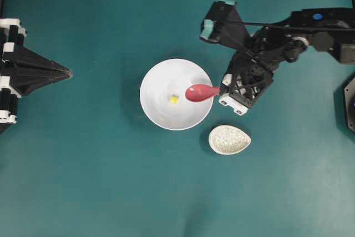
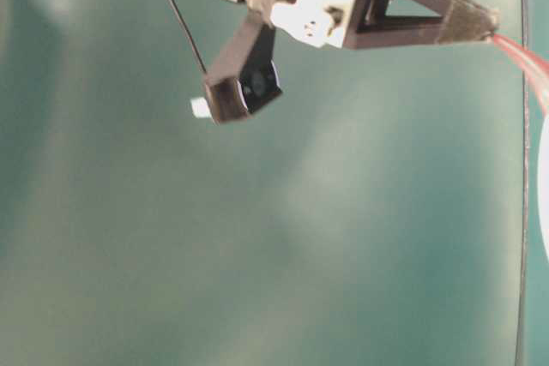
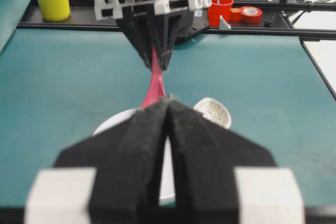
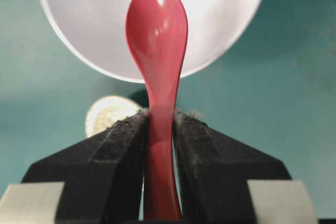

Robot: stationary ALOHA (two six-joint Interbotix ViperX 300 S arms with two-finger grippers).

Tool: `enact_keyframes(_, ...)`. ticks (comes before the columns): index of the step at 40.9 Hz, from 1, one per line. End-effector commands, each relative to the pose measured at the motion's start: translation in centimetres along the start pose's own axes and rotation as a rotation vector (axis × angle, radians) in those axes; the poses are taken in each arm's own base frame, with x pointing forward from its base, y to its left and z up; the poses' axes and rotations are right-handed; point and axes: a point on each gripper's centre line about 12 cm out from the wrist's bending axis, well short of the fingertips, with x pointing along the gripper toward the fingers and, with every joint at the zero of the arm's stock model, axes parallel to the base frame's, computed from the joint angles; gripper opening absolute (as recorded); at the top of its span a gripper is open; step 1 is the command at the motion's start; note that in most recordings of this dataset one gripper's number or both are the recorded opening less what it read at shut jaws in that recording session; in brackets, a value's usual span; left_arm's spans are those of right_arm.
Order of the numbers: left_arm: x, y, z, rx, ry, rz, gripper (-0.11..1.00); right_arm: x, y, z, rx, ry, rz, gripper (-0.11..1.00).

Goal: Scoop the yellow hexagonal prism block from the bowl with a spoon using the right arm.
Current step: 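Lift the spoon with the right gripper and swing it over the white bowl, then push the spoon tip under the yellow block inside the bowl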

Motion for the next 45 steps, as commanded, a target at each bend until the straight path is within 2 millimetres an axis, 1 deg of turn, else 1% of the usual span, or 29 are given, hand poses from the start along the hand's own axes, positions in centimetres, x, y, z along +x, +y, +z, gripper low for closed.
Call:
enact_keyframes(1,0.3,0.0,1.1,0.003,-0.029,-0.002,-0.01,-1.0,0.4,1.0,-0.002,-0.011,-0.013,0.22)
enact_keyframes(12,0.3,0.0,1.1,0.005,-0.031,-0.002,-0.01,-0.5,0.6,1.6,-0.003,0.001,-0.027,0.22)
enact_keyframes(23,0.3,0.0,1.1,0.003,-0.031,-0.002,-0.01,1.3,0.7,1.3,-0.007,0.045,-0.04,0.22)
enact_keyframes(45,0.2,0.0,1.2,0.002,-0.034,-0.001,-0.01,3.5,1.1,2.1,-0.013,0.074,-0.049,0.22)
